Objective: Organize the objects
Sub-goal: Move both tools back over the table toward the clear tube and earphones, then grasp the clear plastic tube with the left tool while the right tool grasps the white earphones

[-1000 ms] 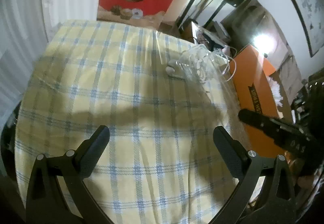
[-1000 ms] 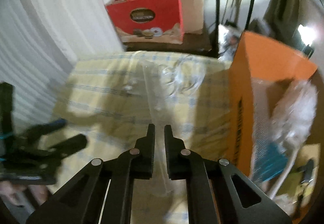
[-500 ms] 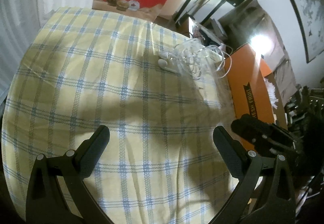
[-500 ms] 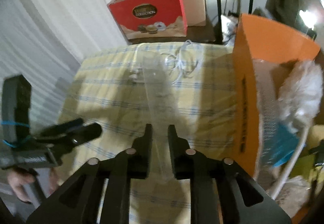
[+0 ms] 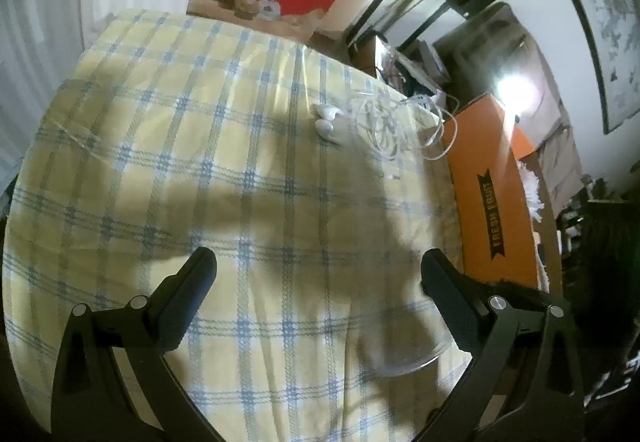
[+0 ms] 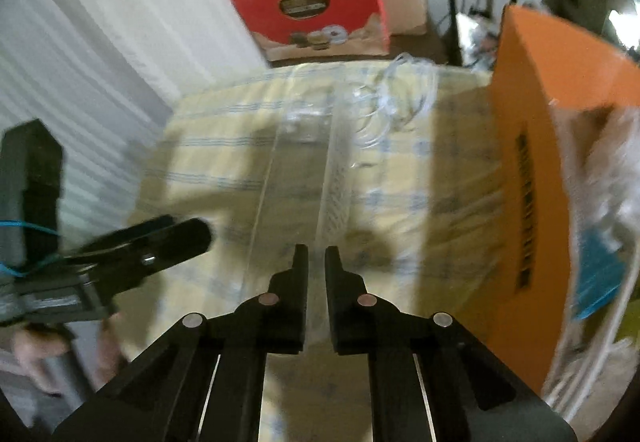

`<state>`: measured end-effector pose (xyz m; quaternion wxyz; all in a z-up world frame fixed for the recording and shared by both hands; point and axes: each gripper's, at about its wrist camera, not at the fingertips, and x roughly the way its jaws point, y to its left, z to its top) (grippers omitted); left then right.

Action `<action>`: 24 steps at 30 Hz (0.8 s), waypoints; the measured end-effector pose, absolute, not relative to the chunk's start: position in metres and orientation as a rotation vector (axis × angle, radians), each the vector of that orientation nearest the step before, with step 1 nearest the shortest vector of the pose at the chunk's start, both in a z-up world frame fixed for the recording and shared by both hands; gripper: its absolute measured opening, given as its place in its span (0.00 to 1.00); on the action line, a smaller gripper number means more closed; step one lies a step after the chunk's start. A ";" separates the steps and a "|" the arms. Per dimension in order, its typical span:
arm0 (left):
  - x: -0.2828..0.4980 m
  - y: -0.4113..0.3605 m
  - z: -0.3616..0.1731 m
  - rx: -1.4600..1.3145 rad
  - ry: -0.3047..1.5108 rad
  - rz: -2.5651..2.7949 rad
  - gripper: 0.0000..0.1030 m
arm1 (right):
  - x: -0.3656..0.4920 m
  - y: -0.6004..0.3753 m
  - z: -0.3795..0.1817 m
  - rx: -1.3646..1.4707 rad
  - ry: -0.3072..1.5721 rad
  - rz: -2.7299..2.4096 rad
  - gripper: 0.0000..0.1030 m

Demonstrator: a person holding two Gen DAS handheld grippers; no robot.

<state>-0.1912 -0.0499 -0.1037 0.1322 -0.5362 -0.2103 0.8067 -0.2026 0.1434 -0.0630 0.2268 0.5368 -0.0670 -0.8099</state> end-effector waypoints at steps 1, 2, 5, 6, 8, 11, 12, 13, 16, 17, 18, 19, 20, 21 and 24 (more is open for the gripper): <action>-0.191 -0.051 -0.105 -1.562 -0.606 2.341 0.99 | -0.201 0.141 -0.064 1.477 -0.200 -2.208 0.08; -0.191 -0.049 -0.106 -1.571 -0.596 2.344 0.99 | -0.199 0.139 -0.065 1.475 -0.206 -2.196 0.08; -0.191 -0.045 -0.109 -1.591 -0.583 2.335 0.99 | -0.192 0.128 -0.067 1.460 -0.193 -2.176 0.08; -0.191 -0.044 -0.110 -1.595 -0.573 2.337 0.99 | -0.189 0.125 -0.068 1.449 -0.190 -2.174 0.08; -0.190 -0.039 -0.110 -1.598 -0.545 2.347 0.99 | -0.186 0.120 -0.071 1.444 -0.201 -2.147 0.08; -0.189 -0.032 -0.110 -1.595 -0.507 2.357 0.99 | -0.181 0.114 -0.071 1.433 -0.191 -2.125 0.09; -0.190 -0.029 -0.110 -1.598 -0.483 2.366 0.99 | -0.180 0.112 -0.072 1.431 -0.186 -2.119 0.09; -0.190 -0.028 -0.111 -1.602 -0.466 2.369 0.97 | -0.180 0.112 -0.072 1.432 -0.178 -2.117 0.11; -0.191 -0.022 -0.114 -1.611 -0.426 2.359 0.82 | -0.175 0.114 -0.068 1.434 -0.120 -2.144 0.14; -0.191 -0.019 -0.115 -1.611 -0.405 2.355 0.74 | -0.173 0.115 -0.067 1.437 -0.091 -2.160 0.16; -0.191 -0.016 -0.117 -1.619 -0.372 2.360 0.71 | -0.172 0.118 -0.066 1.438 -0.068 -2.174 0.25; -0.191 -0.014 -0.118 -1.623 -0.345 2.363 0.62 | -0.170 0.121 -0.064 1.440 -0.047 -2.187 0.33; -0.191 -0.012 -0.119 -1.625 -0.318 2.366 0.52 | -0.168 0.124 -0.063 1.443 -0.027 -2.198 0.34; -0.190 -0.010 -0.118 -1.622 -0.290 2.383 0.48 | -0.168 0.127 -0.061 1.448 -0.009 -2.205 0.36; -0.188 -0.013 -0.118 -1.618 -0.287 2.392 0.40 | -0.167 0.139 -0.052 1.449 0.024 -2.244 0.37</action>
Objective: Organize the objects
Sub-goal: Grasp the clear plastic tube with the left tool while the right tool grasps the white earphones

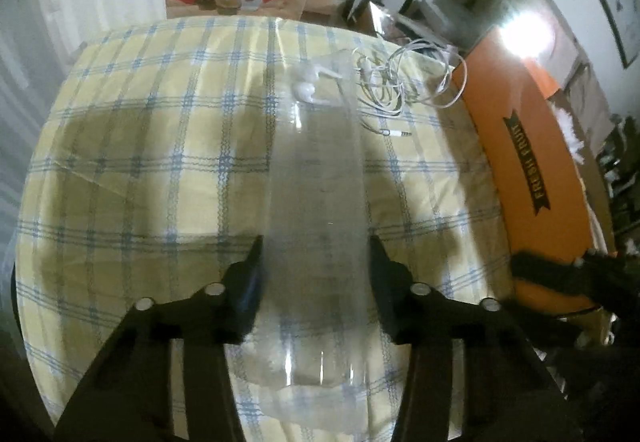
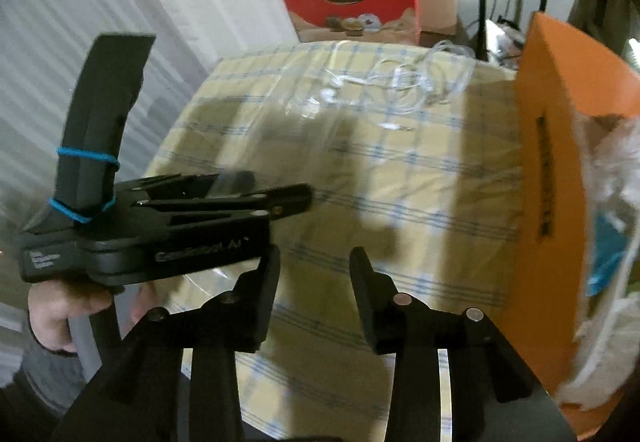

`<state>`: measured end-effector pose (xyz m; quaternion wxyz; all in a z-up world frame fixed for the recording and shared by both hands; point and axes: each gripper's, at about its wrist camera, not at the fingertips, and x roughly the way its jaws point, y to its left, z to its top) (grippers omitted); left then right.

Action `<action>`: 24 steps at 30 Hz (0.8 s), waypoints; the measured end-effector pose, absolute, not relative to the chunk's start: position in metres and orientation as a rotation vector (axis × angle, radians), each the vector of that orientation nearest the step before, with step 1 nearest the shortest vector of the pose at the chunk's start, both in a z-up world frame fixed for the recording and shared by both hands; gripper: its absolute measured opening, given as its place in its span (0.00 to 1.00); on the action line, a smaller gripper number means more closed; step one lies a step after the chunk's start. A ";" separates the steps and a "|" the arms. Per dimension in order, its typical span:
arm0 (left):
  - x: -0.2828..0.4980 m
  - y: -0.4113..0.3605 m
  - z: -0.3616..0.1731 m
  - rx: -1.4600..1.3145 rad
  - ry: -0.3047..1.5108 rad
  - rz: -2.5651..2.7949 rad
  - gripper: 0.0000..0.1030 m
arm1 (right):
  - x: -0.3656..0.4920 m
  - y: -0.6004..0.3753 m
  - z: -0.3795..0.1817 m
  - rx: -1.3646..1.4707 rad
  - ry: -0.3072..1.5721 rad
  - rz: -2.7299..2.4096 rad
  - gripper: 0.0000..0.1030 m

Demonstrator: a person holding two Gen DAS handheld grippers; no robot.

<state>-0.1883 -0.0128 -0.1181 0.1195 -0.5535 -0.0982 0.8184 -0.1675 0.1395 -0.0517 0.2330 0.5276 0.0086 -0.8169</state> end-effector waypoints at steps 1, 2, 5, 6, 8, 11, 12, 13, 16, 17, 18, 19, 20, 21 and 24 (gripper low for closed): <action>-0.188 -0.015 -0.117 -1.614 -0.296 2.397 0.37 | -0.169 0.143 -0.048 1.444 0.019 -2.258 0.39; -0.187 -0.017 -0.116 -1.611 -0.300 2.401 0.36 | -0.170 0.147 -0.045 1.437 0.012 -2.273 0.39; -0.186 -0.026 -0.113 -1.591 -0.327 2.412 0.36 | -0.178 0.156 -0.033 1.416 -0.006 -2.328 0.41; -0.187 -0.029 -0.112 -1.587 -0.337 2.415 0.35 | -0.182 0.158 -0.029 1.406 -0.005 -2.357 0.42; -0.186 -0.038 -0.110 -1.575 -0.368 2.421 0.14 | -0.191 0.160 -0.024 1.394 -0.010 -2.393 0.44; -0.186 -0.052 -0.111 -1.571 -0.440 2.413 0.13 | -0.206 0.161 -0.018 1.386 -0.034 -2.439 0.44; -0.185 -0.055 -0.111 -1.566 -0.460 2.410 0.13 | -0.214 0.160 -0.017 1.390 -0.036 -2.451 0.44; -0.185 -0.057 -0.111 -1.561 -0.473 2.412 0.13 | -0.223 0.159 -0.016 1.397 -0.030 -2.470 0.46; -0.182 -0.068 -0.107 -1.538 -0.510 2.422 0.13 | -0.245 0.151 -0.016 1.413 0.002 -2.514 0.51; -0.181 -0.071 -0.105 -1.527 -0.524 2.425 0.13 | -0.254 0.149 -0.017 1.424 0.010 -2.525 0.51; -0.179 -0.076 -0.102 -1.513 -0.544 2.430 0.13 | -0.262 0.146 -0.020 1.439 0.010 -2.532 0.52; -0.179 -0.080 -0.100 -1.502 -0.559 2.434 0.13 | -0.272 0.145 -0.023 1.456 0.004 -2.532 0.52; -0.177 -0.086 -0.098 -1.488 -0.581 2.440 0.13 | -0.280 0.143 -0.025 1.467 0.002 -2.537 0.52; -0.177 -0.090 -0.096 -1.480 -0.595 2.443 0.13 | -0.290 0.142 -0.028 1.481 0.015 -2.552 0.53; -0.176 -0.103 -0.092 -1.461 -0.633 2.446 0.13 | -0.309 0.141 -0.035 1.522 0.034 -2.602 0.57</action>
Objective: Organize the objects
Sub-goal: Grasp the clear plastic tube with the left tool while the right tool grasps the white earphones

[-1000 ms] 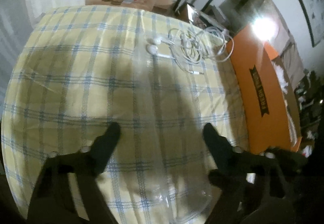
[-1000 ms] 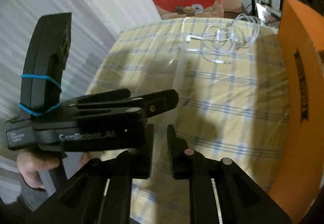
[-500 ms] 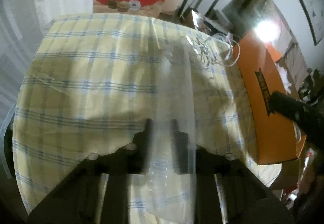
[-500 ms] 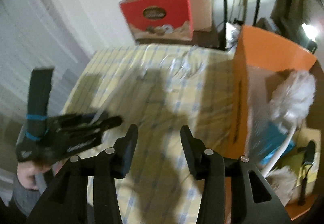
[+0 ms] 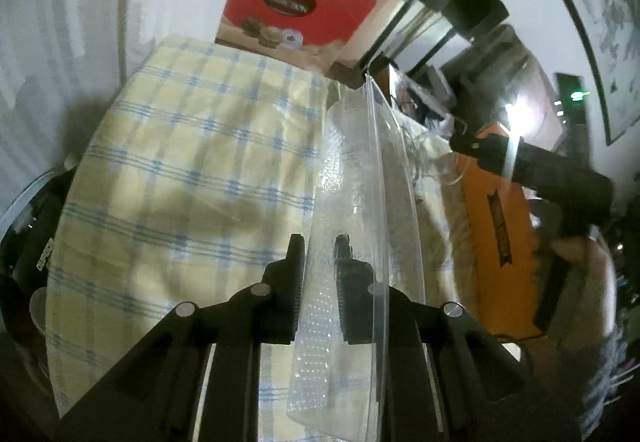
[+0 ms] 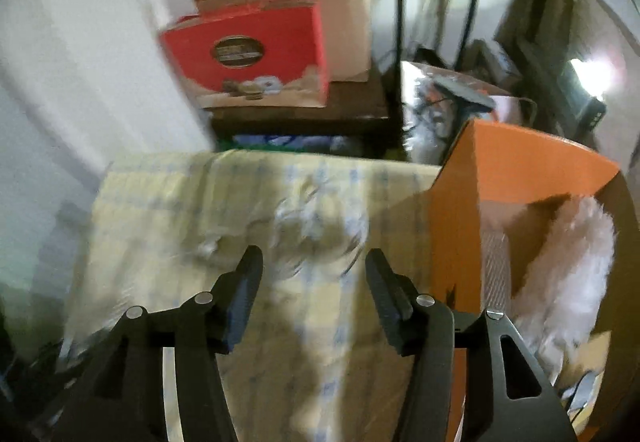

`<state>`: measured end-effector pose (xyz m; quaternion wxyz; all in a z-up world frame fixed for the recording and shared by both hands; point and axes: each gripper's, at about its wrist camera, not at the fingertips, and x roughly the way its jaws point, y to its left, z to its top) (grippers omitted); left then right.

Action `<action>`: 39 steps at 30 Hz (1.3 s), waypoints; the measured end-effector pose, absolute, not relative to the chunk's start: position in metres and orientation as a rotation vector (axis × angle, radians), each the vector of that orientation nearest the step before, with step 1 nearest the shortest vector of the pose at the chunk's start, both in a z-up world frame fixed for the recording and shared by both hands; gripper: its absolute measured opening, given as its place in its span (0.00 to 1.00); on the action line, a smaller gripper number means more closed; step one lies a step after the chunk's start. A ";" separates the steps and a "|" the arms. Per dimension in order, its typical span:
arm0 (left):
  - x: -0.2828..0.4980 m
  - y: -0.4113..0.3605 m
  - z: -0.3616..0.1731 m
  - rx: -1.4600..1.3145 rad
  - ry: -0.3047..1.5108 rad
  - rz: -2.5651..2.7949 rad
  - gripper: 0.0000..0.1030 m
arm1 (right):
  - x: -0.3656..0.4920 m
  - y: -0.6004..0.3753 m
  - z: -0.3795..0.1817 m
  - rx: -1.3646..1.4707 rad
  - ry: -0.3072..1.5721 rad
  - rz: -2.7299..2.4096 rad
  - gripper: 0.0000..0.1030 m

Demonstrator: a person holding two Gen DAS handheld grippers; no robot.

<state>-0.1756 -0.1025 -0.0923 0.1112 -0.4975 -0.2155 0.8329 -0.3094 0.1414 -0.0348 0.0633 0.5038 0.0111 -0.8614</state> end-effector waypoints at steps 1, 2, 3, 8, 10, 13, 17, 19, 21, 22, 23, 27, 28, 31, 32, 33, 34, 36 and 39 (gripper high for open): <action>-0.175 -0.106 -0.092 -1.456 -0.641 2.447 0.13 | -0.318 0.142 -0.040 1.544 0.032 -2.607 0.64; -0.176 -0.107 -0.091 -1.452 -0.646 2.449 0.13 | -0.322 0.143 -0.042 1.554 0.044 -2.618 0.68; -0.176 -0.110 -0.091 -1.448 -0.654 2.449 0.13 | -0.326 0.143 -0.044 1.552 0.069 -2.641 0.75; -0.180 -0.120 -0.094 -1.440 -0.697 2.439 0.13 | -0.336 0.128 -0.051 1.541 0.124 -2.609 0.89; -0.177 -0.123 -0.096 -1.440 -0.711 2.434 0.13 | -0.333 0.122 -0.051 1.537 0.146 -2.606 0.93; -0.180 -0.125 -0.099 -1.445 -0.720 2.432 0.13 | -0.333 0.114 -0.056 1.550 0.114 -2.536 0.83; -0.180 -0.126 -0.102 -1.450 -0.725 2.425 0.13 | -0.330 0.103 -0.058 1.559 0.111 -2.505 0.80; -0.179 -0.126 -0.102 -1.450 -0.725 2.423 0.13 | -0.332 0.098 -0.064 1.584 0.140 -2.497 0.80; -0.179 -0.125 -0.102 -1.450 -0.724 2.419 0.13 | -0.335 0.096 -0.071 1.598 0.139 -2.478 0.80; -0.179 -0.125 -0.102 -1.450 -0.724 2.418 0.13 | -0.336 0.093 -0.078 1.616 0.144 -2.466 0.80; -0.179 -0.124 -0.103 -1.450 -0.724 2.416 0.13 | -0.338 0.091 -0.082 1.627 0.142 -2.456 0.80; -0.180 -0.125 -0.104 -1.457 -0.726 2.412 0.13 | -0.335 0.079 -0.094 1.627 0.128 -2.401 0.82; -0.180 -0.125 -0.105 -1.461 -0.724 2.417 0.13 | -0.331 0.074 -0.094 1.599 0.140 -2.395 0.82; -0.181 -0.127 -0.107 -1.465 -0.744 2.412 0.13 | -0.327 0.061 -0.098 1.590 0.175 -2.369 0.80; -0.180 -0.127 -0.107 -1.463 -0.752 2.407 0.13 | -0.326 0.059 -0.100 1.596 0.204 -2.374 0.80; -0.179 -0.128 -0.107 -1.460 -0.753 2.408 0.13 | -0.325 0.056 -0.101 1.589 0.236 -2.382 0.80; -0.179 -0.128 -0.106 -1.458 -0.750 2.415 0.13 | -0.323 0.052 -0.102 1.579 0.275 -2.381 0.80; -0.178 -0.130 -0.106 -1.456 -0.759 2.417 0.13 | -0.320 0.050 -0.103 1.557 0.311 -2.386 0.77; -0.178 -0.131 -0.107 -1.458 -0.762 2.420 0.13 | -0.320 0.054 -0.099 1.520 0.303 -2.407 0.49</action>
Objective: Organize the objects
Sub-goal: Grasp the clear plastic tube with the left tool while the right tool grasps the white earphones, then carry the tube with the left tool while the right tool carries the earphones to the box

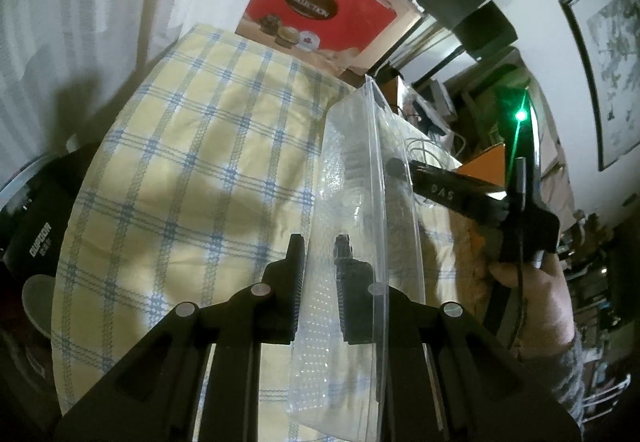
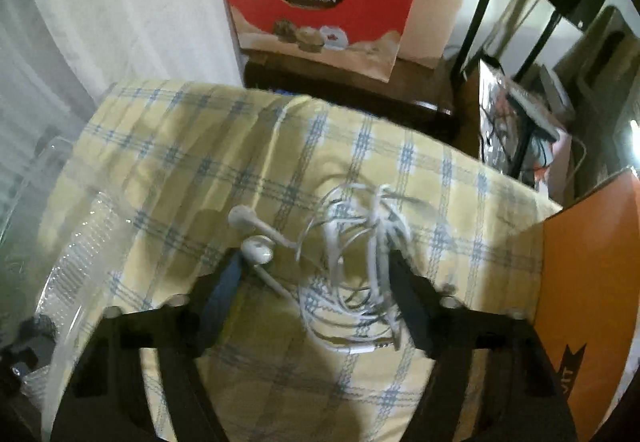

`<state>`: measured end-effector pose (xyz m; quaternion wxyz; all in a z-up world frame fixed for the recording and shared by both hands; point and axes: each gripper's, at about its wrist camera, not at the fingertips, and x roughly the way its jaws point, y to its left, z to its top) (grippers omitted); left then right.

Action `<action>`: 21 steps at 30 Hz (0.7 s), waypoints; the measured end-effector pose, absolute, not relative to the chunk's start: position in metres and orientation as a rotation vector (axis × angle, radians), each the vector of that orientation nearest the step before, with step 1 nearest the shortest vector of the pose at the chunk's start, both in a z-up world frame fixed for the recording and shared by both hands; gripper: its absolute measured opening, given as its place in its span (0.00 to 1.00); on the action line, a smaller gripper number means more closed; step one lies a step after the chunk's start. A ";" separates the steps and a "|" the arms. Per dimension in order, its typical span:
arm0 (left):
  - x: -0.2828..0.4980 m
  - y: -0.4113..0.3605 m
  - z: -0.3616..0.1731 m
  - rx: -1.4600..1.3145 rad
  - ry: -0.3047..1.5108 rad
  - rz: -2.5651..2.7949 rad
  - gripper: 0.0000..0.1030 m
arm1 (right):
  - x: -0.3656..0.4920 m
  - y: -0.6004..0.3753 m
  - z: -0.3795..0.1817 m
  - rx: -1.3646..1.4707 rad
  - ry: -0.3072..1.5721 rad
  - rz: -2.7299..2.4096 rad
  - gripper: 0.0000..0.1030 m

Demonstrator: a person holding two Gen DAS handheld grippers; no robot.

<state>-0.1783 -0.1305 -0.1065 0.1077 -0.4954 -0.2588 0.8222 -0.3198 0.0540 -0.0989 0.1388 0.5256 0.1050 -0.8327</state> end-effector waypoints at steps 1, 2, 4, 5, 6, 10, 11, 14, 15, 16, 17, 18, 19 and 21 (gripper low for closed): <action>-0.178 -0.130 -0.106 -1.458 -0.760 2.418 0.13 | -0.321 0.056 -0.098 1.522 0.297 -2.411 0.32; -0.178 -0.130 -0.106 -1.457 -0.758 2.417 0.13 | -0.322 0.058 -0.097 1.526 0.279 -2.404 0.26; -0.178 -0.129 -0.105 -1.456 -0.752 2.418 0.13 | -0.323 0.063 -0.097 1.532 0.235 -2.389 0.22; -0.178 -0.128 -0.104 -1.457 -0.751 2.416 0.13 | -0.323 0.064 -0.096 1.533 0.224 -2.386 0.21; -0.178 -0.128 -0.103 -1.455 -0.750 2.416 0.13 | -0.323 0.066 -0.096 1.531 0.214 -2.385 0.20; -0.177 -0.123 -0.097 -1.446 -0.740 2.419 0.13 | -0.321 0.073 -0.090 1.529 0.153 -2.390 0.15; -0.176 -0.122 -0.095 -1.441 -0.735 2.421 0.13 | -0.320 0.076 -0.087 1.527 0.138 -2.390 0.14; -0.175 -0.117 -0.089 -1.430 -0.729 2.420 0.13 | -0.318 0.087 -0.079 1.520 0.071 -2.392 0.05; -0.175 -0.115 -0.087 -1.426 -0.727 2.419 0.13 | -0.317 0.091 -0.076 1.519 0.046 -2.388 0.05; -0.175 -0.112 -0.085 -1.423 -0.723 2.418 0.13 | -0.315 0.097 -0.072 1.513 0.010 -2.382 0.05; -0.175 -0.110 -0.083 -1.420 -0.718 2.416 0.13 | -0.314 0.101 -0.068 1.508 -0.005 -2.384 0.05; -0.175 -0.107 -0.080 -1.417 -0.715 2.414 0.13 | -0.313 0.104 -0.064 1.501 -0.013 -2.389 0.04; -0.175 -0.105 -0.078 -1.413 -0.712 2.411 0.13 | -0.310 0.108 -0.058 1.491 -0.018 -2.397 0.04; -0.176 -0.098 -0.072 -1.403 -0.701 2.403 0.13 | -0.305 0.116 -0.045 1.460 -0.027 -2.411 0.04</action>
